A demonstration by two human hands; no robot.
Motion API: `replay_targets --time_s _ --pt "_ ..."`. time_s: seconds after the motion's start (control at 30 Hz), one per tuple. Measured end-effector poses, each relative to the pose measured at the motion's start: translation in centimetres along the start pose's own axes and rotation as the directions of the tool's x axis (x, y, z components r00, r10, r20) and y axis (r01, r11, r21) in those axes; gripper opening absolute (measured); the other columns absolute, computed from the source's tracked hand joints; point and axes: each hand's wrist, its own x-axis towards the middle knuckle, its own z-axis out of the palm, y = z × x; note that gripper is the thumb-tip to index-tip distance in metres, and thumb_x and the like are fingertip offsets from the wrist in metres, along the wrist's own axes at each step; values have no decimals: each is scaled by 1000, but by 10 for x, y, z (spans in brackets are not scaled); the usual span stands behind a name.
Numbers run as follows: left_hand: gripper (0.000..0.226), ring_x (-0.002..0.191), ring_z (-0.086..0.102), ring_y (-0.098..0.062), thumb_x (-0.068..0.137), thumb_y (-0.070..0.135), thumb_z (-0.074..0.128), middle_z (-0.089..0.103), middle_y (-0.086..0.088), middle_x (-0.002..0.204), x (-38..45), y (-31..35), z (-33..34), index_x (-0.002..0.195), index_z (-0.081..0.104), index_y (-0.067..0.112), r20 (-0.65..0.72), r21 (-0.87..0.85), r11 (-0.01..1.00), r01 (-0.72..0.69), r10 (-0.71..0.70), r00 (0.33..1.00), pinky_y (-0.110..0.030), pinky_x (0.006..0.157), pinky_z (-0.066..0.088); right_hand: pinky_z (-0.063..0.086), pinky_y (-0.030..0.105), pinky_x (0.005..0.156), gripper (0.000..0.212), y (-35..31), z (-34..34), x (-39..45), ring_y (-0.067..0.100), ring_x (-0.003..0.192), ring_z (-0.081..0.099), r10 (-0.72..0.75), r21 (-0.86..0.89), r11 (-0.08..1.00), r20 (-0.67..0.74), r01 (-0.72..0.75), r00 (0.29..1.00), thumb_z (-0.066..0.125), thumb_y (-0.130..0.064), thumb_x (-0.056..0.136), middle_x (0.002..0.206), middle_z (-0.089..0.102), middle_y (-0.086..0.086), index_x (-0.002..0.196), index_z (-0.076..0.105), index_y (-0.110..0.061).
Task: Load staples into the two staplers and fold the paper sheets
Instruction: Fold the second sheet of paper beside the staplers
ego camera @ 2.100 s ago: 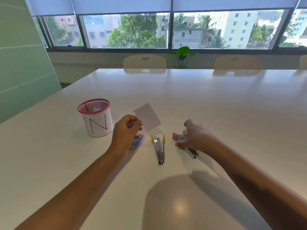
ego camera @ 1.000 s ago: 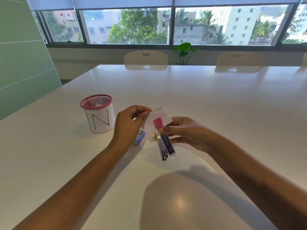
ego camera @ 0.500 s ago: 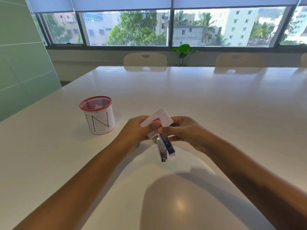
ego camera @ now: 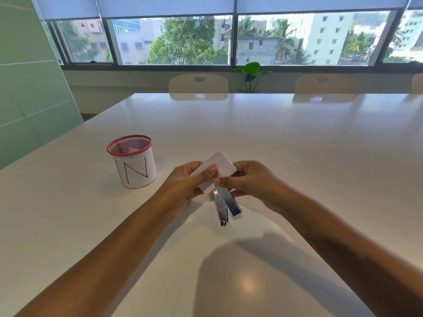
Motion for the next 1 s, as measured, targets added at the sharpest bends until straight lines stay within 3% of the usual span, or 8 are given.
replay_targets --time_s 0.07,0.17,0.27,0.37,0.53,0.73,0.87,1.0 --pt "14 79 66 -15 78 28 60 70 -2 84 1 0 1 88 66 20 -6 7 1000 12 -12 1000 -21 65 57 56 19 64 33 -2 -1 -1 12 74 66 1 -24 1000 -8 -1 1000 71 -22 77 89 70 4 106 65 -6" --pt "26 87 66 -15 66 39 61 69 4 91 1 -2 3 90 63 30 -30 34 999 -17 18 999 -25 69 56 57 23 70 37 -5 -6 -1 15 81 65 18 -32 999 -3 -18 1000 70 -23 78 97 69 7 111 63 -7" --pt "23 84 68 -12 65 37 62 71 11 87 2 -2 4 87 64 32 -27 29 998 -48 48 998 -24 71 56 55 19 64 41 -10 -11 -3 13 81 64 10 -43 999 1 -10 1000 71 -25 77 97 68 6 114 61 -9" --pt "13 83 69 -11 80 21 59 73 3 87 2 -5 4 91 66 24 -7 37 996 -86 87 996 -20 68 56 50 16 57 41 -14 -19 -2 11 75 61 21 -34 999 -38 -23 999 71 -25 78 92 65 5 114 59 -9" --pt "25 64 68 -6 88 7 53 66 -7 89 3 -7 0 111 60 3 -106 83 992 -100 109 988 -14 56 53 52 22 62 36 -17 -39 -1 15 73 60 64 67 996 -153 -54 986 69 -20 79 90 61 8 112 57 -10" --pt "29 88 63 -17 87 9 55 64 -7 104 7 -12 -5 116 59 9 -214 153 986 -73 105 971 -18 65 56 49 22 49 52 8 -44 6 20 71 58 76 -367 914 -266 -173 961 73 -19 74 89 54 8 116 45 -14" --pt "32 105 59 -29 86 12 57 63 -7 113 9 -14 -8 117 58 14 -248 169 985 -38 80 966 -34 79 55 50 22 46 55 22 -45 9 14 64 56 125 -435 864 -302 -253 945 73 -21 73 88 50 5 118 41 -14" --pt "33 101 60 -26 85 14 58 63 -4 110 8 -13 -7 118 58 17 -239 185 982 -30 74 968 -26 73 55 52 24 48 60 28 -46 12 15 67 58 208 -467 824 -277 -321 938 74 -27 73 100 51 9 121 40 -13"
